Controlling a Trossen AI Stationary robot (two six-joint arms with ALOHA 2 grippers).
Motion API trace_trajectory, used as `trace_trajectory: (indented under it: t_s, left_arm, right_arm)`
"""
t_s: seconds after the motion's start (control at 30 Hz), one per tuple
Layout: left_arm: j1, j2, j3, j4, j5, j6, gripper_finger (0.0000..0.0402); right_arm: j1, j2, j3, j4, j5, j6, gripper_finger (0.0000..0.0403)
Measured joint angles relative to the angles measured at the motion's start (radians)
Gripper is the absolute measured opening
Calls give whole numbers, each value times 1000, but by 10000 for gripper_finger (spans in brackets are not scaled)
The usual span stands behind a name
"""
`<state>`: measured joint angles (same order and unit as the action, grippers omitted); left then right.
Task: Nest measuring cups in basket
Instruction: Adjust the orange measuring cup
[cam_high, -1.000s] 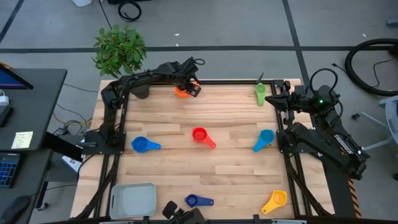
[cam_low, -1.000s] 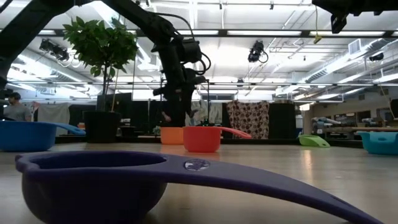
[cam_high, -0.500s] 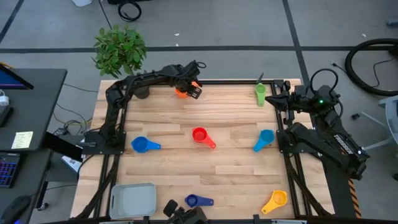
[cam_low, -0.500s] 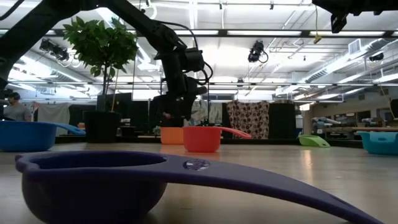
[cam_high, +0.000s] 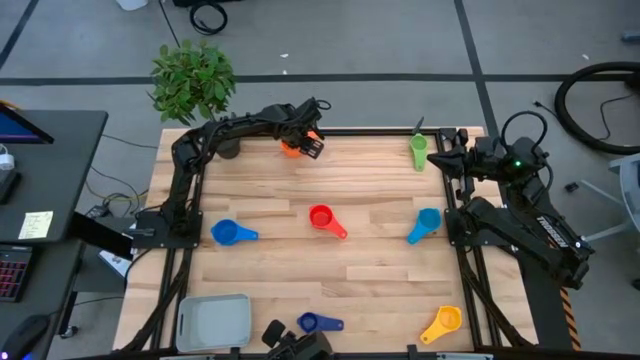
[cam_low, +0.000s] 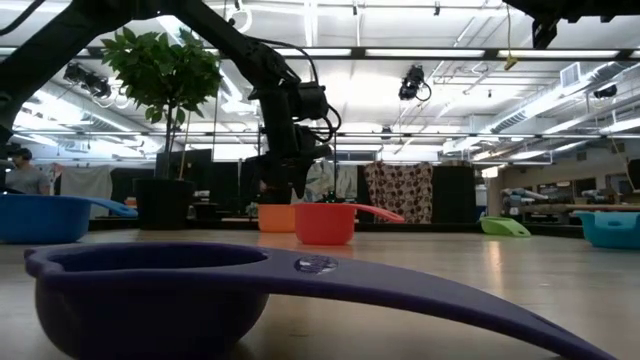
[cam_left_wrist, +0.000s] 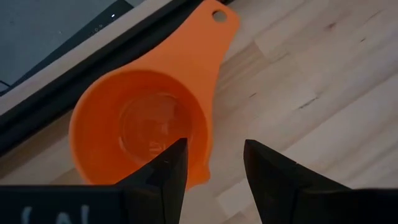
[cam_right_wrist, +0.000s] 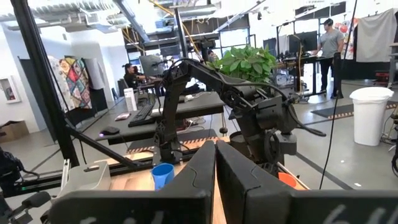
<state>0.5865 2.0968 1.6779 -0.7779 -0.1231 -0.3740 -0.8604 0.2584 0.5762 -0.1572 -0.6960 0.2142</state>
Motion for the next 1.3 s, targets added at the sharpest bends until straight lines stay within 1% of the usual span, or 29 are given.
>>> trace_trajectory:
  t_s: [0.13,0.23,0.5,0.6,0.67,0.73,0.87,0.93,0.97,1.3]
  left_arm:
    - [2,5,0,-4,9,1,162]
    - [6,20,0,-8,55,0,162]
    - [11,62,0,17,48,18,162]
    - [11,78,0,9,55,30,156]
    - [12,86,0,9,61,30,142]
    - [12,92,0,2,61,30,119]
    - [13,98,-1,-9,68,30,53]
    - [12,94,2,-5,54,32,20]
    - [13,93,3,-2,64,30,16]
    - [-13,93,3,-75,61,28,16]
  right_arm:
    - [0,0,0,5,0,0,21]
    - [0,0,0,5,0,0,21]
    - [0,0,0,6,3,0,21]
    - [0,0,0,7,5,0,21]
    - [0,0,0,7,8,0,21]
    - [0,0,0,7,16,0,21]
    - [0,0,0,7,23,0,21]
    - [0,0,0,6,23,0,21]
    - [0,0,0,6,23,0,21]
    - [0,0,0,6,23,0,20]
